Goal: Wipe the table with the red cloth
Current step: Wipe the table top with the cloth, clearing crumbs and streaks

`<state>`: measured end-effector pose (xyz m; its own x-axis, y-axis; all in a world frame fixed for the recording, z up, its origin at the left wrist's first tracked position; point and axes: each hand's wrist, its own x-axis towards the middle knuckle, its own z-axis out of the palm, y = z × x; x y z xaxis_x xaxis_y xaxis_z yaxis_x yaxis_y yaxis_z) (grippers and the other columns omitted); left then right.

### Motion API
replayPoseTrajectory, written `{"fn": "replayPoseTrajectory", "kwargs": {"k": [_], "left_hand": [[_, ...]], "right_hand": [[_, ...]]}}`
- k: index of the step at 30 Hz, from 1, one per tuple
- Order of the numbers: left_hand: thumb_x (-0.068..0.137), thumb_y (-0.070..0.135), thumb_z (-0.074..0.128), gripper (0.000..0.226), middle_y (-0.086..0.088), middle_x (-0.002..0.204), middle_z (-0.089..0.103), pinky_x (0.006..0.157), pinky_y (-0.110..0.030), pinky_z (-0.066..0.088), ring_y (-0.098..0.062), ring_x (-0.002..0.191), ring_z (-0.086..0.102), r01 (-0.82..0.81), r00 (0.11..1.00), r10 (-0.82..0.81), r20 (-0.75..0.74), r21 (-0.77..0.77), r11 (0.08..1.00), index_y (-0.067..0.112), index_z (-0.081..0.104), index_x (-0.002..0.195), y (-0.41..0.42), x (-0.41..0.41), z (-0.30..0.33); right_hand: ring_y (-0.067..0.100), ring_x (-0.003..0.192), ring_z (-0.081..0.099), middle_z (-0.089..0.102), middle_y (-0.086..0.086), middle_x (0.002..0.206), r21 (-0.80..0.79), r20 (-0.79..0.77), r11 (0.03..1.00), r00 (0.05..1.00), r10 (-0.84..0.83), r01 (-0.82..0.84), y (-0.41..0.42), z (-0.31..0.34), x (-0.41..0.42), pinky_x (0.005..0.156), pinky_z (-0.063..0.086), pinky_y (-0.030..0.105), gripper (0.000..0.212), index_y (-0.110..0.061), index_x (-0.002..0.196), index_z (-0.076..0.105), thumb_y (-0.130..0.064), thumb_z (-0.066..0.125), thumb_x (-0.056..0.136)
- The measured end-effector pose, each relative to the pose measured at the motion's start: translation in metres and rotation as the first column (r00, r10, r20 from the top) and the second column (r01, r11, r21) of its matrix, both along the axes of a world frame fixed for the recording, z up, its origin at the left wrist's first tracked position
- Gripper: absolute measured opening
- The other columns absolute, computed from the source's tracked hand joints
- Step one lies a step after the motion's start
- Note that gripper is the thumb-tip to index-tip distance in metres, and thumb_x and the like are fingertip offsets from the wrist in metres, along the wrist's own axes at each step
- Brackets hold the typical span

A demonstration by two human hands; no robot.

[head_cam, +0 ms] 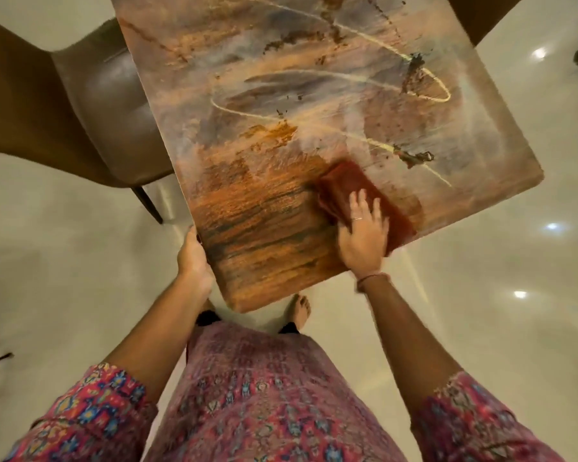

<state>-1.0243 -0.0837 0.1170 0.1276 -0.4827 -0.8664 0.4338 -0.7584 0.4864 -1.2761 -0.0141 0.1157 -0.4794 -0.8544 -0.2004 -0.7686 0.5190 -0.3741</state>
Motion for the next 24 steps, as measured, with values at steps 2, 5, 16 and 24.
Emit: {"fn": "replayPoseTrajectory", "kwargs": {"k": [2,5,16,24], "left_hand": [[0.095,0.042,0.05,0.031,0.0,0.096,0.07,0.074,-0.034,0.057,-0.018,0.087,0.066,-0.044,0.998,0.043,-0.041,-0.018,0.999,0.02,0.067,0.109,0.005,-0.004,0.002],[0.095,0.041,0.051,0.025,0.003,0.09,0.07,0.061,-0.028,0.054,-0.014,0.083,0.066,-0.035,0.999,0.034,-0.04,-0.022,0.999,0.023,0.067,0.099,0.007,-0.001,0.005],[0.098,0.04,0.044,0.028,0.002,0.104,0.067,0.074,-0.029,0.05,-0.014,0.095,0.062,0.107,0.988,-0.108,-0.11,-0.016,0.994,0.023,0.064,0.109,0.016,0.019,-0.004],[0.099,0.045,0.028,0.045,-0.001,0.093,0.068,0.073,-0.029,0.048,-0.015,0.083,0.063,0.027,0.951,-0.017,-0.309,0.026,0.999,0.016,0.061,0.11,0.016,0.031,0.001]], "right_hand": [[0.022,0.147,0.008,0.02,-0.006,0.158,-0.009,0.073,0.974,0.971,0.227,-0.227,0.014,0.002,0.039,0.116,0.005,0.048,0.064,-0.025,0.15,0.027,-0.022,0.051,0.09],[0.02,0.146,0.014,0.029,-0.008,0.155,-0.05,0.113,0.853,0.846,0.521,-0.519,0.038,0.008,0.067,0.117,0.007,0.044,0.06,-0.025,0.146,0.036,-0.02,0.052,0.089],[0.024,0.135,0.039,0.049,0.003,0.142,-0.151,0.036,0.985,0.995,0.094,-0.088,-0.074,0.016,-0.046,0.114,0.025,0.041,0.041,-0.013,0.128,0.055,-0.007,0.052,0.088],[0.019,0.144,0.021,0.036,-0.008,0.151,-0.084,0.161,0.855,0.839,0.519,-0.512,-0.013,0.013,0.098,0.117,0.01,0.043,0.056,-0.024,0.133,0.051,-0.006,0.053,0.079]]}}
